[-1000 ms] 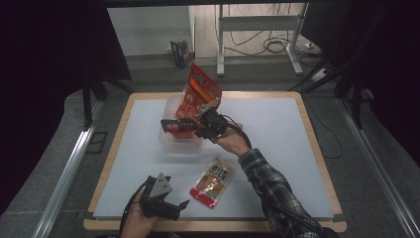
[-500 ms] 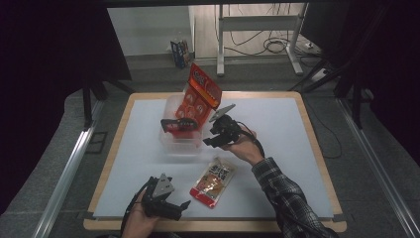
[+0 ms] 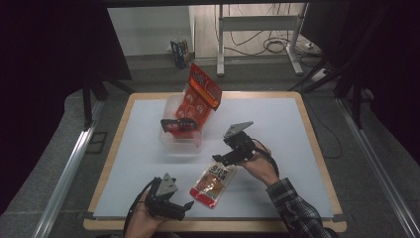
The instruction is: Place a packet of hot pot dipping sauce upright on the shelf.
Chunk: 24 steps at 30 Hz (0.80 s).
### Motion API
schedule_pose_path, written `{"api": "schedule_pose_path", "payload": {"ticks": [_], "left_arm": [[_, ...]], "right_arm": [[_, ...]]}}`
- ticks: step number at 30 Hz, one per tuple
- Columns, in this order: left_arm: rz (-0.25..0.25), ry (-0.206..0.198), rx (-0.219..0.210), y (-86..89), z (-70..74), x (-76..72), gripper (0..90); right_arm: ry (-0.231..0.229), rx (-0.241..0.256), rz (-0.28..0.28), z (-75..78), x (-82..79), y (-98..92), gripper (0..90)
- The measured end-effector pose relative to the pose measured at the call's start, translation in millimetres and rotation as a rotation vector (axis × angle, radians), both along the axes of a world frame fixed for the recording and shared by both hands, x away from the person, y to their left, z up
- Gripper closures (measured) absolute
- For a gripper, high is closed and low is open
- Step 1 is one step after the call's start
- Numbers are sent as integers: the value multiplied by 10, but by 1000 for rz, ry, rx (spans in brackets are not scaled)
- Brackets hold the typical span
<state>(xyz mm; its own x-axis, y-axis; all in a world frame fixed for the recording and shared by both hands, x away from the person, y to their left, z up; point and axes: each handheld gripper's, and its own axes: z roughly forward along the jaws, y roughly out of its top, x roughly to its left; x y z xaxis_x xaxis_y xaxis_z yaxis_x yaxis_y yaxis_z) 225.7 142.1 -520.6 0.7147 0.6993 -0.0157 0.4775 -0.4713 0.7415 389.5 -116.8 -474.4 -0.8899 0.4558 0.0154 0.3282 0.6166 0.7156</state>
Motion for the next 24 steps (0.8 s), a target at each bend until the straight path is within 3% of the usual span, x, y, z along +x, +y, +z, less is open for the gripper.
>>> {"api": "schedule_pose_path", "payload": {"ticks": [3, 11, 16, 24], "left_arm": [[4, -5, -10, 2, 17, -12, 79], [6, -9, -20, 47, 40, -27, 196], [-36, -4, -36, 40, 59, -37, 247], [-39, 15, -93, -9, 60, 26, 438]], "right_arm": [[-18, -26, -13, -12, -59, -57, 122], [11, 39, -37, -22, -208, -267, 78], [27, 58, -37, -45, -289, -388, 56], [40, 65, -63, -117, -443, -588, 18]]}}
